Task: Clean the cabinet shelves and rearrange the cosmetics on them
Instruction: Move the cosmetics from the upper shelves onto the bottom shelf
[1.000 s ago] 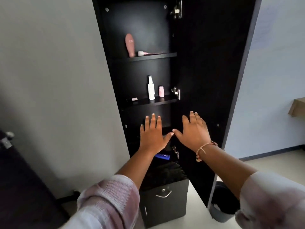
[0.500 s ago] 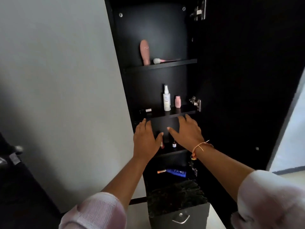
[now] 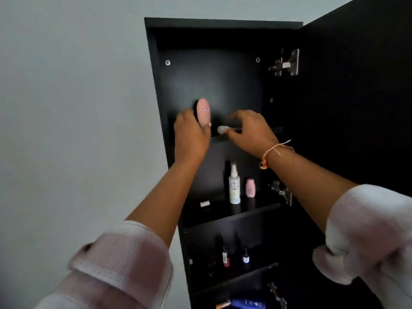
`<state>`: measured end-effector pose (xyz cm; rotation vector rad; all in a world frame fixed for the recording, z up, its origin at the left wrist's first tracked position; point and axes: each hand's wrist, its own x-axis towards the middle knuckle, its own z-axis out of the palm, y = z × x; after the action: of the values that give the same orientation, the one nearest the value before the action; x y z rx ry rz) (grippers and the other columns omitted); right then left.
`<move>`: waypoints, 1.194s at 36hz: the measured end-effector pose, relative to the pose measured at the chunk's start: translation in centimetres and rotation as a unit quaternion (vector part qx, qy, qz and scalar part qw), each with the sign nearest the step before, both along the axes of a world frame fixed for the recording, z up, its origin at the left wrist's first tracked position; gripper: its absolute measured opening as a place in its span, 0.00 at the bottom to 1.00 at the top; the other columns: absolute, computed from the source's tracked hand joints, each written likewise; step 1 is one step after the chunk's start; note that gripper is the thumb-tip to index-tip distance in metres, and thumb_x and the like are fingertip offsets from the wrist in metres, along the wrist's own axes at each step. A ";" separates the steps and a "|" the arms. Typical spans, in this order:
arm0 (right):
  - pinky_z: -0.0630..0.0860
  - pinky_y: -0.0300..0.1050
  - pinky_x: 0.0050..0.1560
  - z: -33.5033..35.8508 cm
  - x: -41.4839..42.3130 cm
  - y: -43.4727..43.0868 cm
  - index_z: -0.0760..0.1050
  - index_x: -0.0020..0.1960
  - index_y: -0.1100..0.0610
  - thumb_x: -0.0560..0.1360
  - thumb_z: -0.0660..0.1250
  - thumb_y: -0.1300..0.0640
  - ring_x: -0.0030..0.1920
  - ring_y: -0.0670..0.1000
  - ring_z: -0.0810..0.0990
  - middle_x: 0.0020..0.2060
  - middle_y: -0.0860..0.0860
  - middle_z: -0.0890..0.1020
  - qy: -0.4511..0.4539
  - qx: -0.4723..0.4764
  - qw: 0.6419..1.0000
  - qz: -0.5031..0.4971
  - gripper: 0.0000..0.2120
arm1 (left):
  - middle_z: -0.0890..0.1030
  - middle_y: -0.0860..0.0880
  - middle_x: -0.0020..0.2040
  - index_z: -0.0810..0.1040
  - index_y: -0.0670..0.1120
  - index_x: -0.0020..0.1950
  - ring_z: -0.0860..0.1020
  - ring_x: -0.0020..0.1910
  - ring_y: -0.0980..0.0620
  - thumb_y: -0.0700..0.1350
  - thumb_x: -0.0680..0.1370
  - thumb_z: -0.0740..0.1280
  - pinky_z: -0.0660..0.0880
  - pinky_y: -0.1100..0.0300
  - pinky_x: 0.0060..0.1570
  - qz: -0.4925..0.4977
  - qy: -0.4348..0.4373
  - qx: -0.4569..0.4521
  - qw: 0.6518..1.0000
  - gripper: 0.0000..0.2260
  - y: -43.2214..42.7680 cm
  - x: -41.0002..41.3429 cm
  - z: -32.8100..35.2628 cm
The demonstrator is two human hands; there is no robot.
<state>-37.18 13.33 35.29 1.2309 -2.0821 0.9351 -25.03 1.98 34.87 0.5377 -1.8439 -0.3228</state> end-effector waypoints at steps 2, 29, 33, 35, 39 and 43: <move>0.76 0.50 0.56 0.4 -0.2 -0.8 0.77 0.59 0.56 0.72 0.68 0.43 0.56 0.59 0.79 0.55 0.57 0.81 -0.004 0.027 1.000 0.003 0.22 | 0.75 0.39 0.60 0.71 0.39 0.60 0.74 0.59 0.40 0.48 0.74 0.71 0.72 0.50 0.56 0.003 -0.040 0.023 0.999 0.20 -1.4 -0.7 1.2; 0.77 0.52 0.48 -0.4 -2.2 -3.2 0.76 0.55 0.48 0.78 0.63 0.48 0.53 0.58 0.80 0.51 0.52 0.83 0.090 0.094 0.991 0.041 0.09 | 0.81 0.44 0.55 0.75 0.48 0.56 0.79 0.53 0.40 0.58 0.73 0.69 0.74 0.52 0.44 0.055 -0.081 0.052 0.994 0.18 -2.4 -4.1 1.8; 0.75 0.51 0.47 -1.0 -2.5 -2.5 0.75 0.54 0.54 0.78 0.63 0.51 0.50 0.58 0.80 0.49 0.54 0.82 0.165 0.098 0.980 0.045 0.08 | 0.81 0.45 0.53 0.75 0.46 0.55 0.79 0.51 0.41 0.55 0.73 0.70 0.76 0.51 0.44 0.030 -0.007 -0.005 1.000 0.17 -1.8 -3.0 0.9; 0.76 0.53 0.50 -1.5 -2.6 -2.2 0.74 0.58 0.54 0.78 0.59 0.49 0.51 0.58 0.80 0.51 0.54 0.81 0.198 0.098 0.974 0.048 0.13 | 0.81 0.46 0.51 0.74 0.46 0.52 0.79 0.49 0.43 0.55 0.73 0.70 0.76 0.50 0.44 0.016 0.017 -0.008 1.000 0.15 -1.4 -2.5 0.5; 0.76 0.53 0.55 -2.5 -2.3 -1.3 0.75 0.60 0.55 0.78 0.55 0.48 0.52 0.60 0.79 0.52 0.56 0.80 0.223 0.021 0.971 0.078 0.18 | 0.80 0.48 0.49 0.73 0.47 0.51 0.78 0.47 0.47 0.54 0.74 0.69 0.75 0.52 0.43 0.003 0.050 -0.016 0.999 0.14 0.1 -1.2 -0.2; 0.71 0.48 0.58 -3.2 -1.2 -0.5 0.79 0.59 0.58 0.79 0.63 0.52 0.51 0.59 0.80 0.50 0.56 0.81 0.201 -0.119 0.967 0.101 0.14 | 0.80 0.50 0.49 0.74 0.48 0.53 0.77 0.45 0.51 0.54 0.74 0.70 0.77 0.52 0.44 0.001 0.066 -0.024 0.998 0.14 1.5 0.0 -0.9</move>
<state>-38.42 12.86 32.07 1.3875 -1.5062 0.9021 -25.00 3.48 33.93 0.4748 -1.7194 -0.3039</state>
